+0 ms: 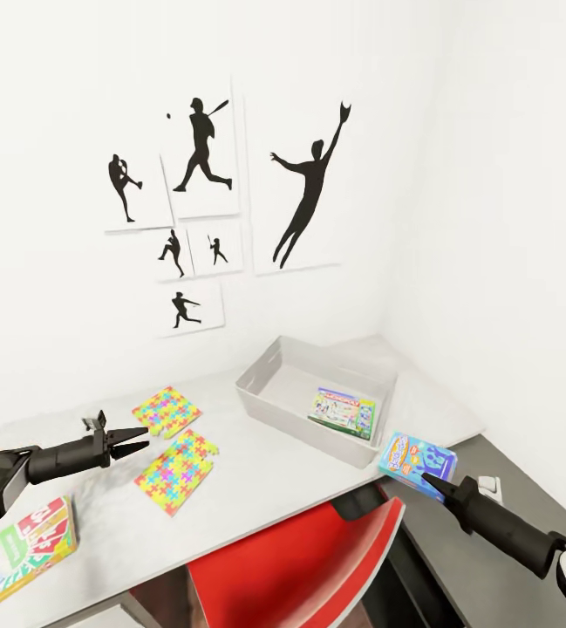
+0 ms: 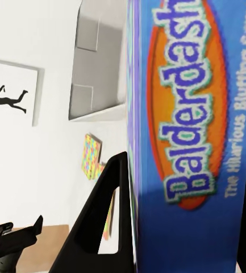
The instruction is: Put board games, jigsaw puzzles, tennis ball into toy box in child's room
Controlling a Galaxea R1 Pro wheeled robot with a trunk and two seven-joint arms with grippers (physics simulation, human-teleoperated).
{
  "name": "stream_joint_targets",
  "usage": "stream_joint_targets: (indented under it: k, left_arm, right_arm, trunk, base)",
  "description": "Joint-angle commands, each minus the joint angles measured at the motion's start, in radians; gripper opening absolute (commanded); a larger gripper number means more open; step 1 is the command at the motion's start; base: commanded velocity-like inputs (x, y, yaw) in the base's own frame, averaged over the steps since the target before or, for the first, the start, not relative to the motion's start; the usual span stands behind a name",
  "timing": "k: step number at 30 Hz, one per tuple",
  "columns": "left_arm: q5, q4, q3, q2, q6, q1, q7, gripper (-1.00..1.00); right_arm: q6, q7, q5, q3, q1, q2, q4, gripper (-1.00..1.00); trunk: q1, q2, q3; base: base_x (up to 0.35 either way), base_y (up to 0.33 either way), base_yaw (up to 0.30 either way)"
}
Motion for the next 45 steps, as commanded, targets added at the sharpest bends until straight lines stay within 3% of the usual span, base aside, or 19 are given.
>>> stream_joint_targets:
  k: [1,29,45]
  left_arm:
    - [-0.001,0.0,0.001,0.0,0.011,-0.001,-0.004,1.0]
    - [-0.001,0.0,0.001,0.0,0.011,-0.001,-0.004,1.0]
    - [-0.001,0.0,0.001,0.0,0.011,-0.001,-0.004,1.0]
  right_arm:
    - [0.004,0.01,0.009,-0.002,-0.001,0.0,0.0,-1.0]
    - [0.004,0.01,0.009,-0.001,-0.001,0.0,0.009,-1.0]
    - [0.004,0.01,0.01,-0.001,-0.001,0.0,0.012,-1.0]
  trunk:
    - [0.001,-0.002,-0.002]
    - [0.001,-0.002,-0.002]
    - [0.001,-0.002,-0.002]
  base:
    - [0.026,0.001,0.0]
    - [0.13,0.055,0.0]
    - [0.013,0.01,0.0]
